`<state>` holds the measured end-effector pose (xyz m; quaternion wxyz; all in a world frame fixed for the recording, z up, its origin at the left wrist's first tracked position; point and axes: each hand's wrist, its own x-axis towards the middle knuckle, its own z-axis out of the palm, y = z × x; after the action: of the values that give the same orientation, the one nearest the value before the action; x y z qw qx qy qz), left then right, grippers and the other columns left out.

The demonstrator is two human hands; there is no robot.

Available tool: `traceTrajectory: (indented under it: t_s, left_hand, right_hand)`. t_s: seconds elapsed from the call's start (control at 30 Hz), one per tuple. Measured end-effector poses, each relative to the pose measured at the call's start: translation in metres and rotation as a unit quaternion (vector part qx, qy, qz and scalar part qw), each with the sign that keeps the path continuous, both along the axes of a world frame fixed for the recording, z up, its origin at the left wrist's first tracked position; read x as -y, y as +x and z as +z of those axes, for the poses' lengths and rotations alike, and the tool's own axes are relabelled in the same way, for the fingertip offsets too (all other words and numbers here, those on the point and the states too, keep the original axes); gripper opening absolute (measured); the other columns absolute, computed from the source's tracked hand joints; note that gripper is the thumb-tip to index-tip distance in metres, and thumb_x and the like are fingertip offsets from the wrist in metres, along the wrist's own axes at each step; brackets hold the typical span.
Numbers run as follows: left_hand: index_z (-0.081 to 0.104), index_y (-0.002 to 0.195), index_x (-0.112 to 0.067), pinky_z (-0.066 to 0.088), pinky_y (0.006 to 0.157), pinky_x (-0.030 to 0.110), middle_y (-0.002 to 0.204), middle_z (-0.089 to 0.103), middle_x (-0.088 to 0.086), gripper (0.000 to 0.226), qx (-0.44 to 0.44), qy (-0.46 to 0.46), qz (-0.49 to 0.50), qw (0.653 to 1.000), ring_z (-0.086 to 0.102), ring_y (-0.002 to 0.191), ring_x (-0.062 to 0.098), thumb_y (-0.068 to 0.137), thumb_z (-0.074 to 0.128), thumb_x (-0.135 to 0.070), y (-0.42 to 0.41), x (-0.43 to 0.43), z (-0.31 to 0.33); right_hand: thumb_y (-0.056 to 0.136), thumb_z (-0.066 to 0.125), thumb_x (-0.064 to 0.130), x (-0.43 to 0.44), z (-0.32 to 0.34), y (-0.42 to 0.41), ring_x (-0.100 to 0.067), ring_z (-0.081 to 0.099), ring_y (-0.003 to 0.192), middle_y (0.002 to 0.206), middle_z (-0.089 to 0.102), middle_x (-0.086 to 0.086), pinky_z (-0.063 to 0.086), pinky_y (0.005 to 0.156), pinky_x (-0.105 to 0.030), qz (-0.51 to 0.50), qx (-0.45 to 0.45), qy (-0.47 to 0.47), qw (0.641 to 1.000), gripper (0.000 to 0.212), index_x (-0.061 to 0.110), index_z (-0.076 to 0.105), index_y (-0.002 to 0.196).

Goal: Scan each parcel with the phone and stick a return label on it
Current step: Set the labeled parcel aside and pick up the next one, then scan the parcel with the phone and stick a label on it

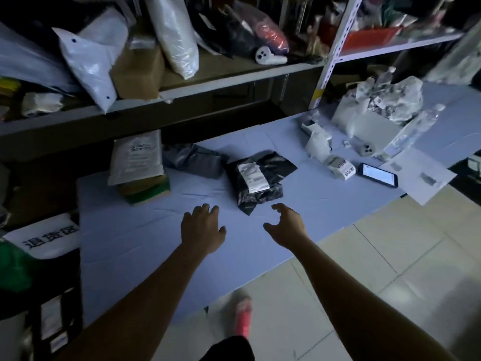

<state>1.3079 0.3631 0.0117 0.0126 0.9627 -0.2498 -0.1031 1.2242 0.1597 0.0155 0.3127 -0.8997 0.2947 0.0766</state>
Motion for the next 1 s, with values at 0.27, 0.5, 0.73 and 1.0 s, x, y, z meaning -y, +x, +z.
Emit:
traceTrajectory:
  t_s: [0.27, 0.5, 0.73, 1.0]
  left_hand:
    - [0.05, 0.14, -0.023, 0.048, 0.098, 0.037, 0.135, 0.059, 0.003, 0.057, -0.24, -0.324, 0.252, 0.88, 0.056, 0.123, 0.027, 0.09, 0.068, -0.043, 0.079, 0.127, -0.072]
    - [0.072, 0.112, -0.014, 0.048, 0.07, 0.025, 0.097, 0.069, -0.001, 0.031, -0.233, -0.384, 0.425, 0.786, 0.064, 0.087, 0.016, 0.087, 0.078, -0.031, 0.11, 0.179, -0.098]
    - [0.071, 0.09, -0.003, 0.049, 0.059, 0.014, 0.084, 0.068, 0.006, 0.021, -0.152, -0.376, 0.462, 0.789, 0.061, 0.075, 0.017, 0.099, 0.063, -0.019, 0.084, 0.225, -0.082]
    - [0.064, 0.103, -0.003, 0.047, 0.071, 0.014, 0.095, 0.062, 0.008, 0.013, -0.11, -0.452, 0.471, 0.749, 0.057, 0.082, 0.01, 0.103, 0.056, -0.012, -0.004, 0.361, -0.045]
  right_hand:
    - [0.088, 0.072, 0.03, 0.103, -0.052, 0.098, -0.025, 0.061, 0.119, 0.129, 0.066, -0.002, 0.05, 0.094, -0.034, -0.003, -0.002, 0.088, 0.996, 0.058, 0.021, 0.05, 0.14]
    - [0.091, 0.068, 0.034, 0.138, -0.078, 0.171, -0.032, 0.064, 0.109, 0.12, 0.069, -0.01, 0.054, 0.093, -0.046, 0.059, -0.037, 0.181, 0.981, 0.047, 0.012, 0.059, 0.131]
    - [0.094, 0.065, 0.027, 0.192, -0.086, 0.178, -0.032, 0.068, 0.099, 0.106, 0.073, -0.014, 0.057, 0.088, -0.048, 0.148, -0.048, 0.221, 0.963, 0.03, 0.007, 0.071, 0.115]
    - [0.091, 0.071, 0.027, 0.33, -0.06, 0.096, -0.015, 0.07, 0.087, 0.094, 0.072, 0.0, 0.054, 0.07, -0.017, 0.162, 0.017, 0.261, 0.952, 0.022, 0.01, 0.074, 0.105]
